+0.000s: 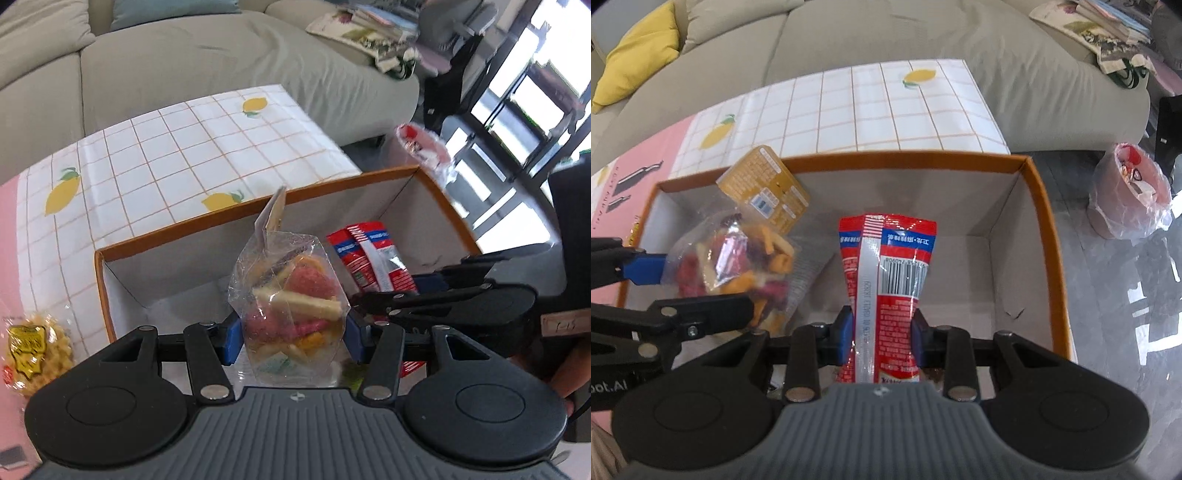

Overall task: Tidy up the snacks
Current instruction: 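Open both grippers to drop the fruit bag and cracker bag into the box, then move both tools back over the seaweed pack and puffed-rice pack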

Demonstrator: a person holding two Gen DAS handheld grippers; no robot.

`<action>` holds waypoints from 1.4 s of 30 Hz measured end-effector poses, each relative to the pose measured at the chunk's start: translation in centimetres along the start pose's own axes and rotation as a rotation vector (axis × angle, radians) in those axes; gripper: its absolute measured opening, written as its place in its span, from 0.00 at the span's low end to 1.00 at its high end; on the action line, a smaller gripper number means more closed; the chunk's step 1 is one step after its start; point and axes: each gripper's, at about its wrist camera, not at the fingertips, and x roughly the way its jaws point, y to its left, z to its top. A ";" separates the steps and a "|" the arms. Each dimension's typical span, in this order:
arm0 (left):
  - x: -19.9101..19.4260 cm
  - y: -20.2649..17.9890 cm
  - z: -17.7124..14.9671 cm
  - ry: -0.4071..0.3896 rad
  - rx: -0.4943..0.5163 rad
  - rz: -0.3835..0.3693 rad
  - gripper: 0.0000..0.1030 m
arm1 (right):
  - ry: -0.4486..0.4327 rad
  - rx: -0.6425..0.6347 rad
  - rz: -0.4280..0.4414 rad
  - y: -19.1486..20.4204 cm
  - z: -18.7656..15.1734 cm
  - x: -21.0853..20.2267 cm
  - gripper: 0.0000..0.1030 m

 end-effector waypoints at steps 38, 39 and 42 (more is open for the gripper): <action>-7.2 -1.1 -1.1 -0.041 0.063 -0.002 0.77 | 0.043 -0.033 -0.137 2.3 0.9 -2.2 0.63; -8.0 -1.0 -1.4 -0.056 0.058 -0.001 0.77 | 0.028 -0.023 -0.140 2.6 0.7 -2.9 0.63; -10.1 -0.7 -2.2 -0.105 0.032 0.010 0.77 | -0.019 0.013 -0.143 3.4 -0.1 -5.0 0.63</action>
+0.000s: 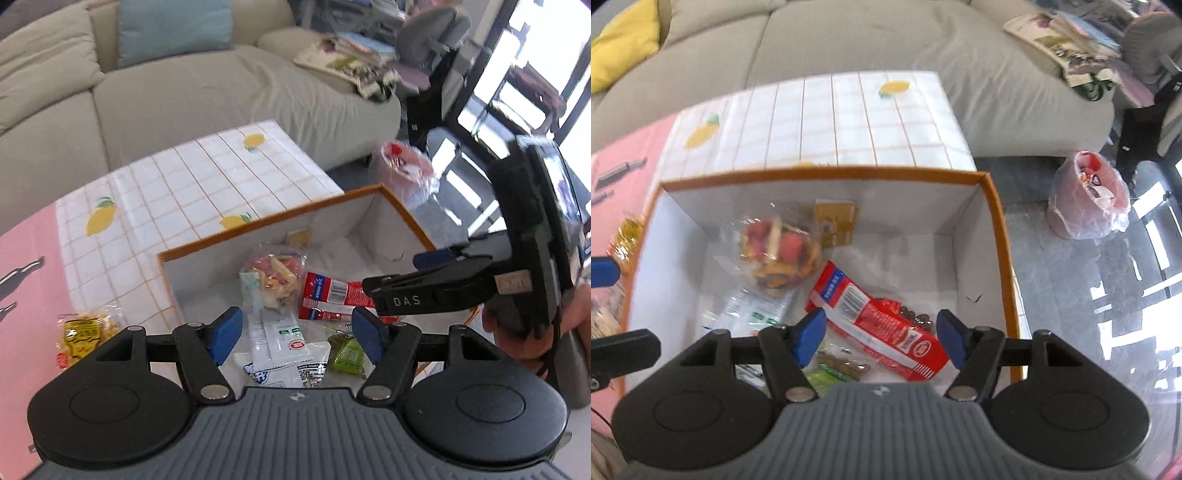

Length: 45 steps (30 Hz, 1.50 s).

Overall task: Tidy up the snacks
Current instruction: 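Move both tools back over the seaweed pack and puffed-rice pack, then grasp the dark green seaweed pack with the right gripper while the left gripper grasps the white puffed-rice pack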

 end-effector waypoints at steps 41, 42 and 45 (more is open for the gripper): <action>-8.1 13.7 -17.8 -0.057 -0.245 0.190 0.74 | -0.392 -0.145 0.192 21.5 -16.3 -6.3 0.49; -7.9 13.9 -17.9 -0.055 -0.248 0.183 0.74 | -0.384 -0.156 0.193 21.9 -16.2 -5.9 0.48; -7.3 14.6 -17.8 -0.050 -0.250 0.168 0.74 | -0.365 -0.203 0.197 23.0 -16.1 -4.7 0.47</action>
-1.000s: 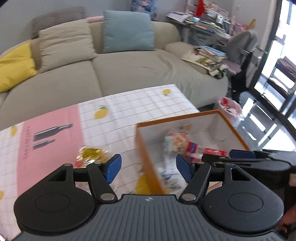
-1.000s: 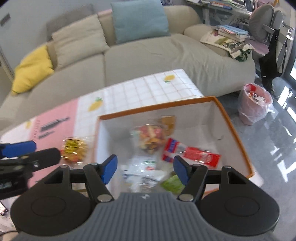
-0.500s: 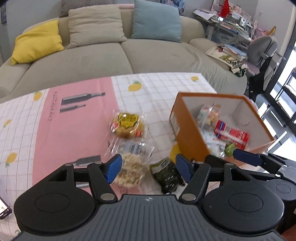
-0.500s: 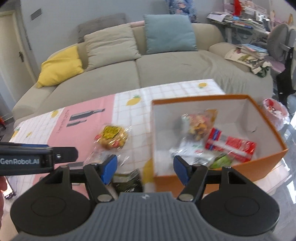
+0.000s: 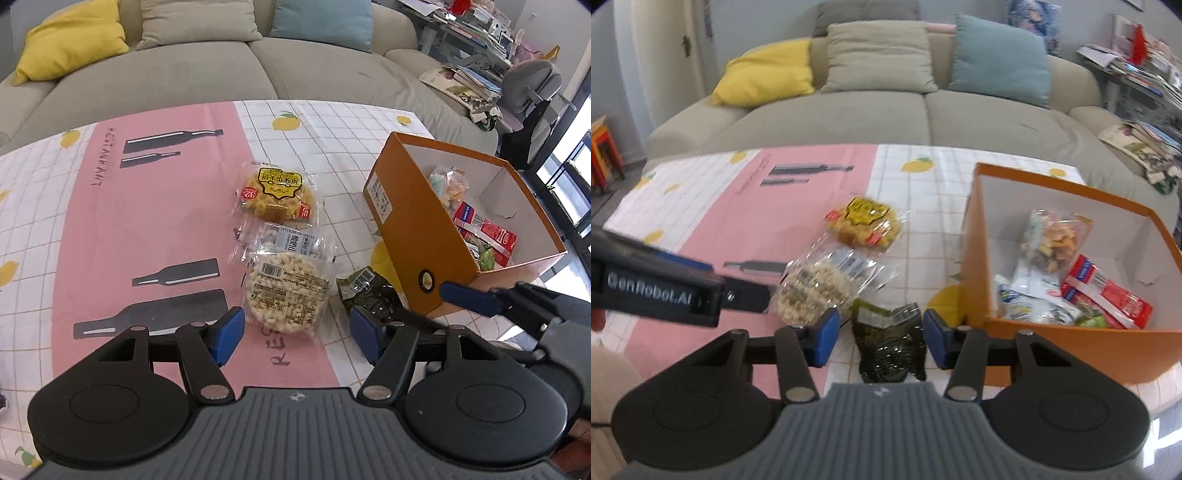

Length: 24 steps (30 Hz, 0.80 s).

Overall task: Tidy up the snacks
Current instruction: 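Grasp the dark green seaweed pack with the right gripper while the left gripper grasps the white puffed-rice pack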

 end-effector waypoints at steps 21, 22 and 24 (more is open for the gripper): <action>7.5 1.3 0.5 0.119 -0.005 -0.003 0.78 | 0.181 -0.222 -0.139 2.7 -1.8 8.8 0.50; 7.7 1.2 0.5 0.121 0.010 0.008 0.78 | 0.182 -0.221 -0.141 2.7 -1.9 8.9 0.50; 7.9 0.9 0.4 0.119 0.044 0.026 0.78 | 0.198 -0.208 -0.141 2.4 -1.9 9.3 0.44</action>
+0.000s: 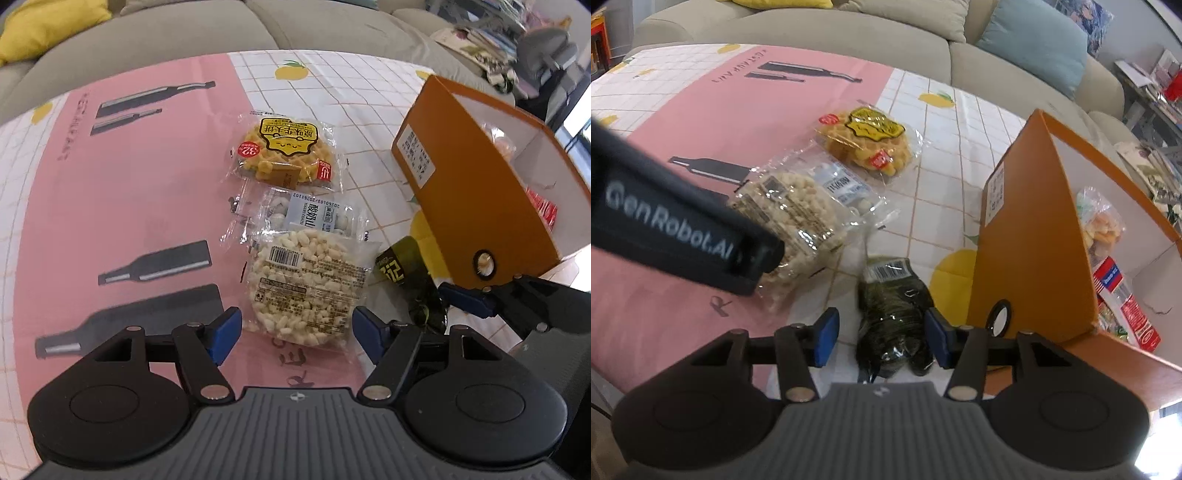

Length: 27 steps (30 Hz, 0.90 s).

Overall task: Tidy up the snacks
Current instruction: 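Grasp the dark green seaweed pack with the right gripper while the left gripper grasps the white puffed-rice pack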

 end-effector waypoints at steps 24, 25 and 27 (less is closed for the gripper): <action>3.2 -1.7 0.3 -0.057 0.122 0.029 0.94 | 0.029 0.254 0.185 -3.2 -0.4 0.8 0.36; 3.2 -1.8 0.2 -0.062 0.125 0.035 0.92 | 0.028 0.254 0.185 -3.2 -0.4 0.7 0.36; 3.3 -2.0 0.1 -0.070 0.129 0.046 0.88 | 0.028 0.254 0.185 -3.2 -0.4 0.7 0.36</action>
